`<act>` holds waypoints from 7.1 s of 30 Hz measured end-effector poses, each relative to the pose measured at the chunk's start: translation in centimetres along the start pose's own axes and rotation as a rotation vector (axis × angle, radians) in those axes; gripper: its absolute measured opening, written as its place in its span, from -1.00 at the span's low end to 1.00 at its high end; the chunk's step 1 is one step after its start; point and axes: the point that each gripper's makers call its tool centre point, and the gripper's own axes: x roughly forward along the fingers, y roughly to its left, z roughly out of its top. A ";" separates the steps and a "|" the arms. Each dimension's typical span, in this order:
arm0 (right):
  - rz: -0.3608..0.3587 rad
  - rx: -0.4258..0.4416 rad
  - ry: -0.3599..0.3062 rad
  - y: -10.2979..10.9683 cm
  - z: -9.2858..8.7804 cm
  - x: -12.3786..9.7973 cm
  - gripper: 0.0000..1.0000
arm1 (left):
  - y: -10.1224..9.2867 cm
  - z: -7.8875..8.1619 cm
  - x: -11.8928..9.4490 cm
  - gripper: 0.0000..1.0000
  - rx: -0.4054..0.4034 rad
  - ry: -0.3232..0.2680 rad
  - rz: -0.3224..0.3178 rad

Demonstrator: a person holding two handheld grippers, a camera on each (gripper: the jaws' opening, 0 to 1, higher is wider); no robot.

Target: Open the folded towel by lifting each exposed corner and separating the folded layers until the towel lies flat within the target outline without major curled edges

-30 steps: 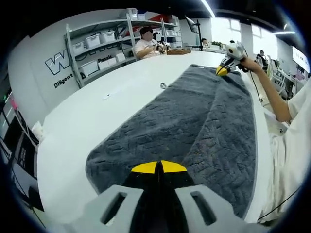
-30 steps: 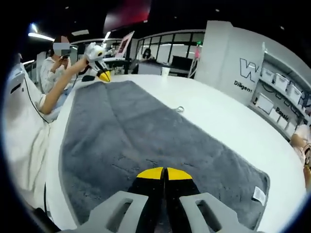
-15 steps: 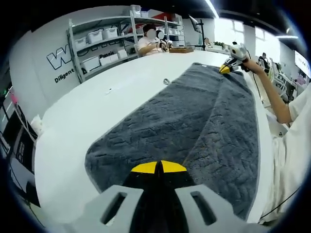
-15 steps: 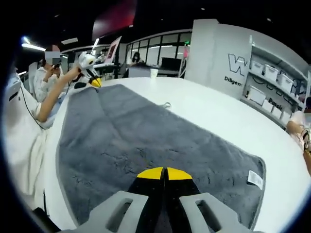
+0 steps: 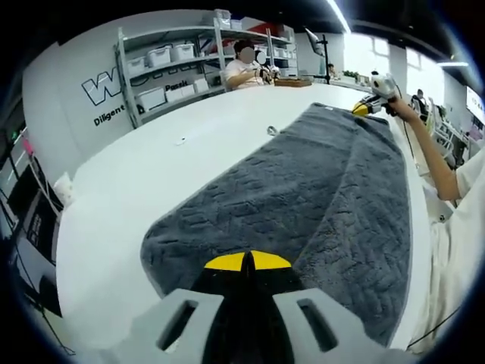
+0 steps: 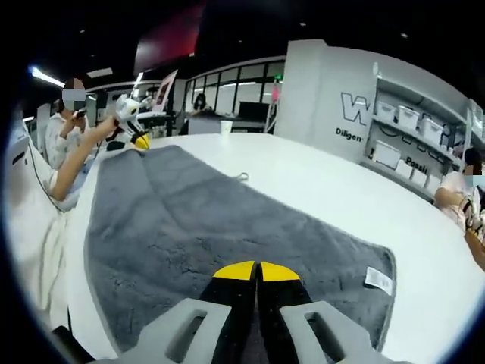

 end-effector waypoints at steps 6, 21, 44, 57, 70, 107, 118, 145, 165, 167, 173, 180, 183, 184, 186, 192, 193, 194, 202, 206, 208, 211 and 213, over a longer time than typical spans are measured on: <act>-0.020 0.014 -0.042 -0.5 0.7 -0.4 -1.00 | -0.1 0.2 0.0 -0.99 -0.008 -0.015 -0.007; -0.054 0.020 -0.105 -1.9 2.0 -0.4 -1.00 | -0.2 1.0 0.2 -0.99 -0.019 -0.045 -0.017; -0.162 0.067 -0.229 -5.7 3.7 -0.5 -1.00 | 3.3 3.8 2.2 -0.99 -0.064 -0.131 0.062; -0.177 0.109 -0.305 -7.7 6.5 1.1 -1.00 | 4.3 4.9 4.6 -0.99 -0.076 -0.133 0.070; -0.292 0.090 -0.447 -9.6 10.9 -0.7 -1.00 | 6.8 10.1 2.7 -0.99 -0.182 -0.428 0.108; -0.421 0.214 -0.526 -13.3 6.3 2.8 -1.00 | 7.9 12.3 -0.6 -0.99 -0.125 -0.789 0.142; -0.429 0.283 -0.451 -14.6 3.8 3.8 -1.00 | 7.4 9.7 3.8 -0.99 -0.030 -0.555 0.214; -0.501 0.102 -0.004 -14.0 -2.1 6.2 -1.00 | 9.5 3.6 6.3 -0.99 -0.027 -0.185 0.268; -0.483 0.049 0.082 -14.2 -3.6 6.8 -1.00 | 9.0 0.9 7.2 -0.99 -0.050 -0.088 0.205; -0.479 0.043 0.077 -14.1 -3.6 6.9 -1.00 | 9.0 0.9 7.2 -0.99 -0.080 -0.102 0.198; -0.458 0.080 0.039 -14.1 -3.5 6.9 -1.00 | 9.3 1.0 7.3 -0.99 -0.078 -0.124 0.179; -0.478 -0.078 0.130 -13.6 -3.3 7.1 -1.00 | 9.7 1.0 7.4 -0.99 -0.061 -0.127 0.176; -0.480 -0.081 0.135 -14.0 -3.3 7.2 -1.00 | 9.9 1.0 7.4 -0.99 -0.072 -0.135 0.168; -0.482 -0.080 0.137 -14.1 -3.3 7.2 -1.00 | 10.0 1.0 7.4 -0.99 -0.074 -0.136 0.166; -0.486 -0.075 0.138 -14.1 -3.3 7.3 -1.00 | 10.0 1.1 7.5 -0.99 -0.074 -0.137 0.164; -0.495 -0.097 0.156 -14.6 -3.4 7.4 -1.00 | 10.0 1.0 7.4 -0.99 -0.080 -0.143 0.164; -0.494 -0.086 0.151 -14.6 -3.4 7.4 -1.00 | 10.0 1.0 7.4 -0.99 -0.080 -0.144 0.166; -0.493 -0.071 0.139 -14.7 -3.4 7.3 -1.00 | 10.0 1.0 7.4 -0.99 -0.079 -0.145 0.167; -0.452 -0.034 0.114 -14.6 -3.4 7.3 -1.00 | 10.2 1.1 7.5 -0.99 -0.109 -0.151 0.167; -0.450 -0.008 0.138 -14.7 -3.4 7.5 -1.00 | 10.2 1.1 7.6 -0.99 -0.114 -0.139 0.174; -0.448 -0.043 0.169 -14.7 -3.4 7.7 -1.00 | 10.3 1.2 7.7 -0.99 -0.101 -0.134 0.178; -0.433 -0.106 0.202 -14.8 -3.5 7.7 -1.00 | 10.4 1.2 7.8 -0.99 -0.101 -0.129 0.176; -0.438 -0.085 0.219 -14.7 -3.5 7.7 -1.00 | 10.4 1.2 7.9 -0.99 -0.091 -0.119 0.182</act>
